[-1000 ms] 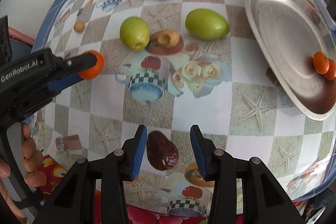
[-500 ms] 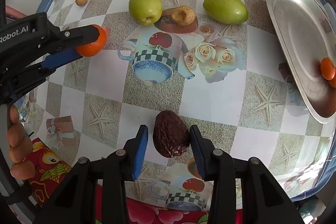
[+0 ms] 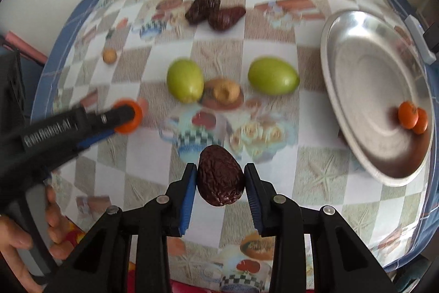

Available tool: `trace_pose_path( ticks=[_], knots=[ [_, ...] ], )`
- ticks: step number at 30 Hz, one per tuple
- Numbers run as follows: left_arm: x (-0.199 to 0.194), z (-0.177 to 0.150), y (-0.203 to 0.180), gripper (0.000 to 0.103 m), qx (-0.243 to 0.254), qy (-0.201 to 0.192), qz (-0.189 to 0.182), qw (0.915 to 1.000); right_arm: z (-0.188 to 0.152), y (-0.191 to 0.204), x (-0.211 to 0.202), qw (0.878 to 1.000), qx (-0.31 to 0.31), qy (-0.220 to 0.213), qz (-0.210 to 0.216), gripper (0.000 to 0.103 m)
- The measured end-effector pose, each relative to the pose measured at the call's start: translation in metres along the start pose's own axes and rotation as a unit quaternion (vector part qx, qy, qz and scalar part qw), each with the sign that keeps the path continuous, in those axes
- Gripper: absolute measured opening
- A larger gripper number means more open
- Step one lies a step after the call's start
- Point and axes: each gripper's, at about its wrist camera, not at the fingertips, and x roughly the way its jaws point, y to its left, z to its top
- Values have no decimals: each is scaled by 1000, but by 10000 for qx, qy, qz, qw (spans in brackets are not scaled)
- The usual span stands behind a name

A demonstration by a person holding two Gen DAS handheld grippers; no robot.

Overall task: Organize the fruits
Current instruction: 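Drop the date and orange into the steel plate from both tools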

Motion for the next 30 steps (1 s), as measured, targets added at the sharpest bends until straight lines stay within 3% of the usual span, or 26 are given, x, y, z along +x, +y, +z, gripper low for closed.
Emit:
trace_pose_path(
  ticks=[9,21,23,25,27,30],
  knots=[
    [-9,30,-23,39,119,-196,91,9997,49,-7,-27,9952,550,-781,215,37],
    [3,72,-89,39,626,-321,127,9974,97,-59,-20,9857,1269,-1017,445,37],
    [10,71,-106,39,797,-288,55,9964,97,-76,-22,9839,1402,-1071,291,37],
    [17,65,-124,39,1046,-255,-52,9942,93,-94,-25,9810,1576,-1120,-156,37],
    [25,55,-146,39,1426,-152,-164,9895,87,-111,-28,9767,1719,-1121,-633,37],
    [38,34,-179,39,2056,42,-289,9782,77,-136,-33,9689,1998,-1140,-909,37]
  ],
)
